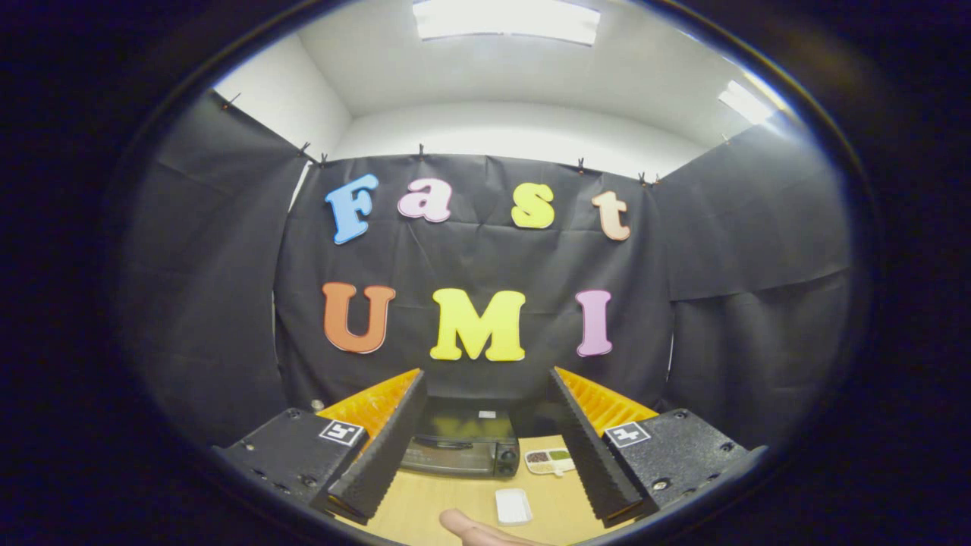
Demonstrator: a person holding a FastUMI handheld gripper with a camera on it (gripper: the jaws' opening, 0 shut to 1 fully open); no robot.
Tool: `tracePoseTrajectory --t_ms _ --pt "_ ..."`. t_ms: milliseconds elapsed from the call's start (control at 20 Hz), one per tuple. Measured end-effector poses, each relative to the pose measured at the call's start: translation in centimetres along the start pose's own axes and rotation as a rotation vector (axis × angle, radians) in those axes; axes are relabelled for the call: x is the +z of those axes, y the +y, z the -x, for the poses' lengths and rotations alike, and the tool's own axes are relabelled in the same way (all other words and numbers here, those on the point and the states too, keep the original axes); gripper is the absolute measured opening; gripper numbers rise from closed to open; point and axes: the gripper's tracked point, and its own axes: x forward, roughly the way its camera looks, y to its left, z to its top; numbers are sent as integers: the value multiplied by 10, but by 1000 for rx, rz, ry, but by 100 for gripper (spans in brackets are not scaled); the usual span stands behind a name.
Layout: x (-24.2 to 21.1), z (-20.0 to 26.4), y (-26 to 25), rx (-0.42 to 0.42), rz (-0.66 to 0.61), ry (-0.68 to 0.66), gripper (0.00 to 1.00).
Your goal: Open the toaster oven, put the food inside, and close the toaster oven door.
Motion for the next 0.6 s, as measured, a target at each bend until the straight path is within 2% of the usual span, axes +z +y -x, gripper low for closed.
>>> tracePoseTrajectory --t_ms 250,600 --pt "-44 55 9 119 21 36 100" --pt "-47 63 -5 68 23 2 100"
